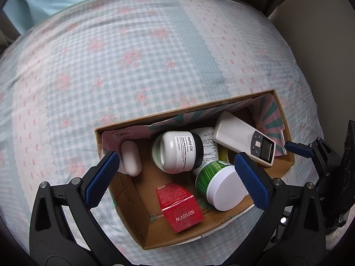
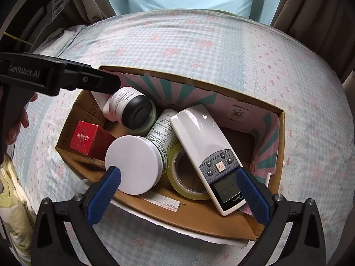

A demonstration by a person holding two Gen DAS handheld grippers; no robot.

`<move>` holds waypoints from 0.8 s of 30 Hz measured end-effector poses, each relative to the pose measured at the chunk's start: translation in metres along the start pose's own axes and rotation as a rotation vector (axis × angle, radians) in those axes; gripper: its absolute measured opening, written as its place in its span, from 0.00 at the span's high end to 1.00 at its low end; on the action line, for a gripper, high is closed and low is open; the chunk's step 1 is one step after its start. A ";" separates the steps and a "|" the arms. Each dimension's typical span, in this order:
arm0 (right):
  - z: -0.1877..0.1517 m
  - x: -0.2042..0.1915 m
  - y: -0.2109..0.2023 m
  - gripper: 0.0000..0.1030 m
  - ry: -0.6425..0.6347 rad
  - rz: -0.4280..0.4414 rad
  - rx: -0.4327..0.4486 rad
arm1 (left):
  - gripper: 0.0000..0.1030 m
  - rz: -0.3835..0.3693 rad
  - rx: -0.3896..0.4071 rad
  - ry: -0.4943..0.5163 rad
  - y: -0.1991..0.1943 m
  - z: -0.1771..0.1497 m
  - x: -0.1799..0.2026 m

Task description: Organize rigid objects

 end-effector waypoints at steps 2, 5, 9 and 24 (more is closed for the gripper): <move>-0.002 0.000 -0.007 0.00 -0.001 0.006 0.003 | 0.00 0.013 0.018 -0.006 -0.011 -0.001 0.001; -0.002 0.000 -0.021 0.00 0.005 0.009 0.021 | 0.00 0.029 0.049 -0.010 -0.031 -0.007 0.003; -0.005 -0.002 -0.055 0.00 0.004 0.003 0.045 | 0.00 0.065 0.084 -0.014 -0.066 -0.017 0.013; 0.003 0.036 -0.292 0.00 0.104 -0.120 0.276 | 0.00 0.179 0.445 -0.151 -0.301 -0.064 0.118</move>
Point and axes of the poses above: each gripper's, at about its wrist camera, not at the fingertips, and y roughly the way its jaws point, x to its right, z to its top, the point moved 3 cm from there along y, roughly the way its jaws point, and after that the axes turned 3 degrees about -y, right-handed, at the moved point
